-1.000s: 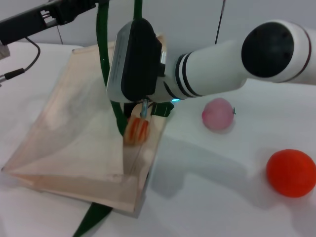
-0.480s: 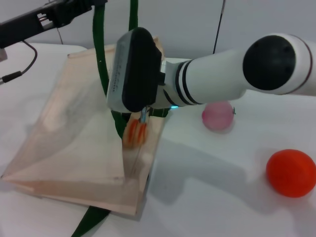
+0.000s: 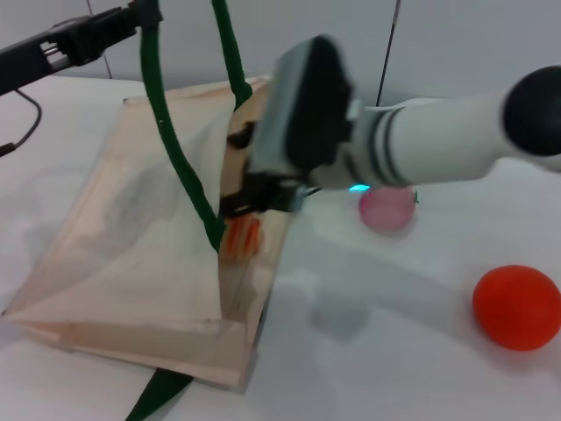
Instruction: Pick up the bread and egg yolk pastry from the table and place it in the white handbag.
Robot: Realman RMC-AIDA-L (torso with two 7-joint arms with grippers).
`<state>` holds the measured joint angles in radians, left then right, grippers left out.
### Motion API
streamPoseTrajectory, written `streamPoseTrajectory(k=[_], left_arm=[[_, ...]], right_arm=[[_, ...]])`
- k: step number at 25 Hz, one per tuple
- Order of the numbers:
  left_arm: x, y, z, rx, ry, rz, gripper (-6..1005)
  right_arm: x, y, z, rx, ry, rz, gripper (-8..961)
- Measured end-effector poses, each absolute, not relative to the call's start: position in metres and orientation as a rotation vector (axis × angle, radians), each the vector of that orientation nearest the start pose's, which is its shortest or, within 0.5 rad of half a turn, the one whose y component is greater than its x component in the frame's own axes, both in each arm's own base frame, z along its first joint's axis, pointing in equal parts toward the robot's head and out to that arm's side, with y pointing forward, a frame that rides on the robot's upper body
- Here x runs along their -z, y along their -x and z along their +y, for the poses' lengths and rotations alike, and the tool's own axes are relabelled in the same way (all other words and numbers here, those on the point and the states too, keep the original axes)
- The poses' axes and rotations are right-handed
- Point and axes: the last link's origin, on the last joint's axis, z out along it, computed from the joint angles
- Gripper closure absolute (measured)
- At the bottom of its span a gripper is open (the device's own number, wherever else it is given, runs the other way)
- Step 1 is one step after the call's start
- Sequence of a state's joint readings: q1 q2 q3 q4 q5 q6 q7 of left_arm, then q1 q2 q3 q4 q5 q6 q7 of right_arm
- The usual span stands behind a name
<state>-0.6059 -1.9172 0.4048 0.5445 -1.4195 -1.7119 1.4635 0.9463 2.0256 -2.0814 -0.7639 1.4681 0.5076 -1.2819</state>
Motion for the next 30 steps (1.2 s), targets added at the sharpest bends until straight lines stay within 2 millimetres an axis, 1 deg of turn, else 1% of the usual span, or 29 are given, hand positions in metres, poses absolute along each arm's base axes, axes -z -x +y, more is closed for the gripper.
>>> streamPoseTrajectory(k=[2, 7, 12, 14, 18, 21, 26, 30], left_arm=[[-0.113, 0.248, 0.364, 1.311, 2.33, -0.854, 824], [-0.113, 0.256, 0.368, 1.285, 2.28, -0.891, 819], [-0.108, 0.264, 0.372, 1.264, 2.223, -0.951, 813], [-0.106, 0.268, 0.374, 1.251, 2.199, -0.97, 811], [-0.102, 0.275, 0.376, 1.221, 2.157, -1.003, 807], [-0.102, 0.28, 0.376, 1.209, 2.13, -0.998, 570], [-0.101, 0.285, 0.373, 1.245, 2.061, -0.942, 359], [-0.097, 0.293, 0.372, 1.25, 1.949, -0.852, 278]], right_arm=[[0.121, -0.099, 0.411, -0.054, 2.704, -0.005, 59], [0.072, -0.138, 0.436, -0.094, 2.542, 0.199, 59], [0.02, -0.174, 0.445, -0.155, 2.345, 0.353, 60], [0.007, -0.181, 0.446, -0.184, 2.292, 0.387, 60], [-0.008, -0.189, 0.449, -0.233, 2.224, 0.442, 60], [-0.011, -0.192, 0.45, -0.261, 2.19, 0.473, 60], [-0.021, -0.203, 0.45, -0.338, 2.086, 0.555, 60], [-0.029, -0.217, 0.45, -0.431, 1.972, 0.636, 59]])
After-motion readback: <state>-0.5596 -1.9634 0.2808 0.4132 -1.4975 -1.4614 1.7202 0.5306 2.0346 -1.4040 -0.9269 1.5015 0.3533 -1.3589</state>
